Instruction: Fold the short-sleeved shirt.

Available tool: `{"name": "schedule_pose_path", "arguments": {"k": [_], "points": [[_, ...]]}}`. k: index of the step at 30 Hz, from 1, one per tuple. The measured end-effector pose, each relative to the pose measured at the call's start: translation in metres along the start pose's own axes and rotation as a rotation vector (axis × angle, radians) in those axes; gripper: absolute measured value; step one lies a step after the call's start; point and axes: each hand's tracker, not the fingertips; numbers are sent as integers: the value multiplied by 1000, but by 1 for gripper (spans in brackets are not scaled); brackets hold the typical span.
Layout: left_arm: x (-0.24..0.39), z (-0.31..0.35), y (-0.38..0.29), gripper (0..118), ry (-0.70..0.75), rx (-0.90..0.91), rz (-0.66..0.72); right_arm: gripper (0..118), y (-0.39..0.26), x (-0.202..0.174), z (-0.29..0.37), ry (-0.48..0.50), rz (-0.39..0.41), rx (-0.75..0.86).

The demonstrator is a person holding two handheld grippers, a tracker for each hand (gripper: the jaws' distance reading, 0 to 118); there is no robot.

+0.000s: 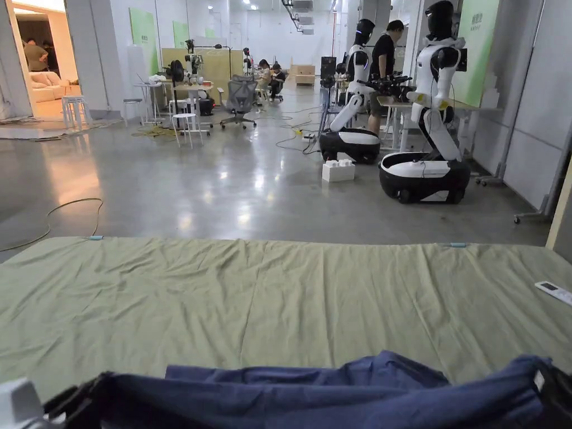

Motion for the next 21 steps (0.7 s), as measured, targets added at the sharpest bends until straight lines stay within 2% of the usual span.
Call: {"name": "schedule_pose_path", "arguments": {"k": [3,5,7,9,13,17,21], "points": [[-22,33,-46,4,-28,-37,74,3,-49,8,43,20,-81,-60],[-34,49,-75,4,-34,-74,98,3,-79,10,67,-8,-127,-118],[-42,63,-97,4,-20,-95,101,3,-105,14,79,-5,-136,-208],[-51,70,-114,4,-7,-154,101,3,-127,15,89,-29,-95,-239],[-65,82,-142,4,11,-226,92,3,-163,23,96,-49,-96,-354],[-78,86,-148,4,54,-236,111,3,-170,35,97,-76,-128,-366],[-82,92,-141,4,36,-227,144,3,-159,40,105,-99,-151,-316]]}}
